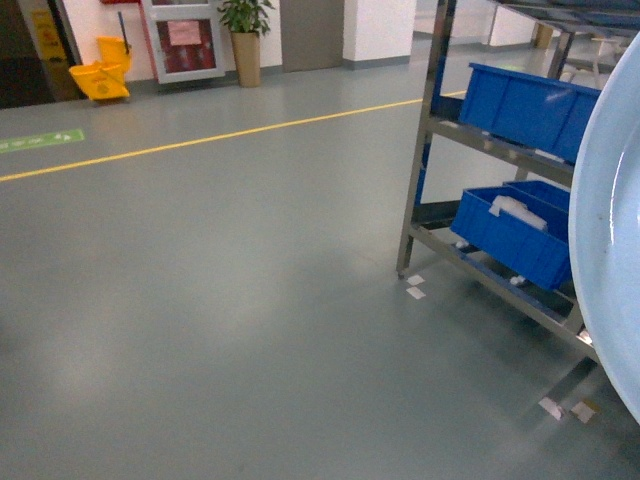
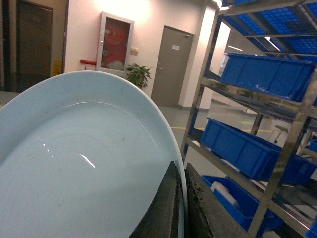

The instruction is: Place blue tray on left shelf second layer neatly

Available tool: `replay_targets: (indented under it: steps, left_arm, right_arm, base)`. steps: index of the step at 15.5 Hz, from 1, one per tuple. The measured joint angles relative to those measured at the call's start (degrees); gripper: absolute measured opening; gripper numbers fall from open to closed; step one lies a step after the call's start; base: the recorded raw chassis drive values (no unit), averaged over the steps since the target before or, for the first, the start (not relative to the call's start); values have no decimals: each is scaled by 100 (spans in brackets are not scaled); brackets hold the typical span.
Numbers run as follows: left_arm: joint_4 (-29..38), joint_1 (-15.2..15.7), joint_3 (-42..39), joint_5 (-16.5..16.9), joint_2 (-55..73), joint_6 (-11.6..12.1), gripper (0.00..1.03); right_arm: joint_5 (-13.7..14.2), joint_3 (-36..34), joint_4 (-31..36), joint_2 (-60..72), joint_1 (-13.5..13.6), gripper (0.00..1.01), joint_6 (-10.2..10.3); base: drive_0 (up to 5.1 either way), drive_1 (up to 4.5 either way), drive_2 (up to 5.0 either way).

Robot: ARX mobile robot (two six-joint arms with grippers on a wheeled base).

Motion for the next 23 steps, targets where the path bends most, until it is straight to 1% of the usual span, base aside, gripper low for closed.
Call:
replay_targets:
  steps: [22, 23]
  left_arm:
    - [4, -4, 0, 2, 0, 2, 98]
    - [2, -4, 0, 0, 0, 0, 98]
  right_arm:
    - [0, -2, -24, 0, 0, 2, -2]
    - [0, 0, 7, -2, 0, 2, -2]
  base:
    - [-167, 261, -596]
    - [-418, 336, -409]
